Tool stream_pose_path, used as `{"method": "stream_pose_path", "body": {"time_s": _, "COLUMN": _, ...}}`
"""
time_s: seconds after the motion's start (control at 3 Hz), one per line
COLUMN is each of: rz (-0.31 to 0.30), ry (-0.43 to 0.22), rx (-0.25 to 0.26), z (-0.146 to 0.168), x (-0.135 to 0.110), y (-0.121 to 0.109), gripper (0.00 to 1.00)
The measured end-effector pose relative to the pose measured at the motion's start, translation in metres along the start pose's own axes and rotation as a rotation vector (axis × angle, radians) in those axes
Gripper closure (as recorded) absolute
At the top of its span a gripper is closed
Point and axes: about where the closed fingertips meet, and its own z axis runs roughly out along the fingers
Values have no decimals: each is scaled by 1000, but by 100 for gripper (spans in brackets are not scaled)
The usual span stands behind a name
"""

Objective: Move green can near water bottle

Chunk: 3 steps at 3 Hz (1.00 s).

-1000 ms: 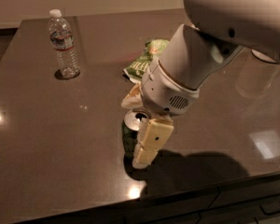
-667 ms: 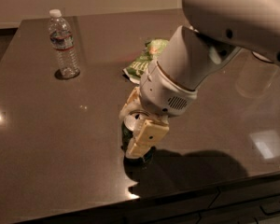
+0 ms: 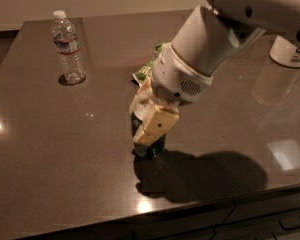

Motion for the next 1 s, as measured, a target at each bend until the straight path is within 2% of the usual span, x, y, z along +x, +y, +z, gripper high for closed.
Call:
{"method": "stream_pose_path", "body": {"time_s": 0.33, "rz": 0, "ry": -6, "rx": 14, "z": -5, "x": -5, "y": -5, "gripper": 100}}
{"method": "stream_pose_path", "body": {"time_s": 0.67, "rz": -7, "ry": 2, "rx": 21, "z": -7, "x": -9, "y": -7, "gripper": 100}}
{"method": "stream_pose_path", "body": {"time_s": 1.0, "rz": -21, "ry": -6, "rx": 31, "z": -5, "x": -23, "y": -22, "gripper": 100}}
